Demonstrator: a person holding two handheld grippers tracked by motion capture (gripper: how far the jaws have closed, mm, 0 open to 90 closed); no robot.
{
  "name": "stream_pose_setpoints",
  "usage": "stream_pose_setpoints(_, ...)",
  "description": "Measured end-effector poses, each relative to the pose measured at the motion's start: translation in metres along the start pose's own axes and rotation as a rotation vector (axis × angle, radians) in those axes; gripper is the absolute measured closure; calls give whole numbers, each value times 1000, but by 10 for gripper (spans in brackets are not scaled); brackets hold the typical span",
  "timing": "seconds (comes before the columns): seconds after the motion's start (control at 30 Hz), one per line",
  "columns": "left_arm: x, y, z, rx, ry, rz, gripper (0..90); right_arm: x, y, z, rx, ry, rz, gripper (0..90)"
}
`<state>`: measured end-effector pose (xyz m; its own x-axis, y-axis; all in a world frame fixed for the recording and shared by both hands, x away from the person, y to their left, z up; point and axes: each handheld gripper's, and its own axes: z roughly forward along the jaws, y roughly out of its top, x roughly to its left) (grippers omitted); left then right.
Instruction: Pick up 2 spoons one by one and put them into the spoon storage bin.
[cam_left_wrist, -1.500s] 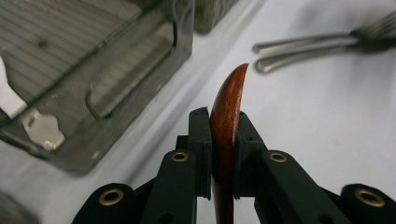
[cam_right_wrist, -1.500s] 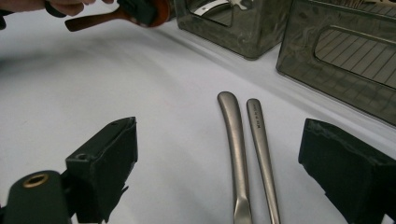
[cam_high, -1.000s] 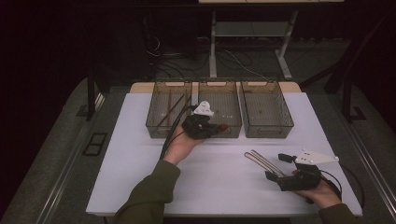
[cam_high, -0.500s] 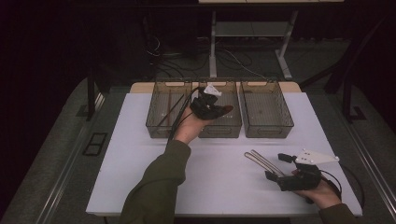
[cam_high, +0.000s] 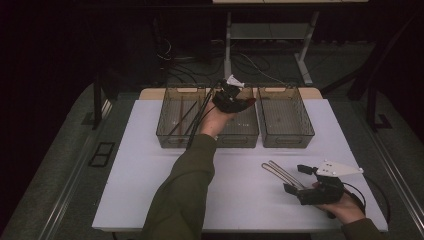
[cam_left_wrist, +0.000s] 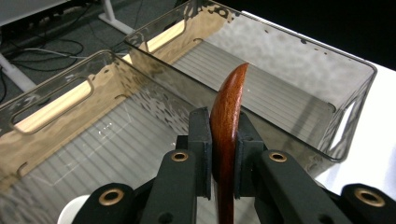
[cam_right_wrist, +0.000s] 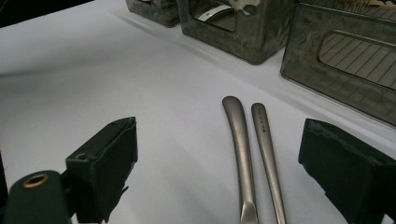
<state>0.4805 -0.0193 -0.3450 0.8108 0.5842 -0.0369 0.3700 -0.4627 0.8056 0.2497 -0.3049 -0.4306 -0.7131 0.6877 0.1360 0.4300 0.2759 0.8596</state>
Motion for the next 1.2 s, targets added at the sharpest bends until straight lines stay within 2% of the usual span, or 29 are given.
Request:
stream_pose_setpoints(0.17,0,4,9,-8,-3,15,803,0,0,0,1,3,2,118)
stream_pose_setpoints(0.23,1,3,12,-25,-7,-2,803,0,0,1,5,5,1,118)
stream_pose_setpoints(0.37,7,-3,17,-3,-15,-27,799,-1,0,1,4,6,1,118)
stream_pose_setpoints(0.43,8,-5,19,9,-12,-28,672,0,0,1,4,6,2,118)
stream_pose_setpoints(0.47,7,-5,19,15,-8,-22,641,0,0,1,5,7,2,118)
stream_pose_setpoints(0.6,5,-6,19,20,-11,-26,605,-1,0,1,6,7,3,118)
stream_pose_setpoints(0.63,5,-6,18,18,-13,-20,594,0,0,1,6,7,4,118)
stream_pose_setpoints(0.67,4,-6,18,11,-19,-32,582,0,0,1,6,7,3,118)
stream_pose_setpoints(0.9,-7,-11,8,-17,-51,1,491,-1,0,2,9,9,-3,118)
stream_pose_setpoints(0.93,-8,-13,7,-25,-60,-9,479,-1,0,2,9,7,-3,118)
stream_pose_setpoints(0.97,-8,-14,3,-20,-71,5,467,-1,0,2,10,7,-4,118)
stream_pose_setpoints(1.07,-15,-21,-6,-51,-84,-13,456,0,0,2,8,10,-2,118)
stream_pose_setpoints(1.13,-18,-25,-11,-46,-94,22,445,-1,0,3,10,7,-4,118)
stream_pose_setpoints(1.2,-21,-28,-17,-45,-90,37,432,-1,-1,3,12,4,0,118)
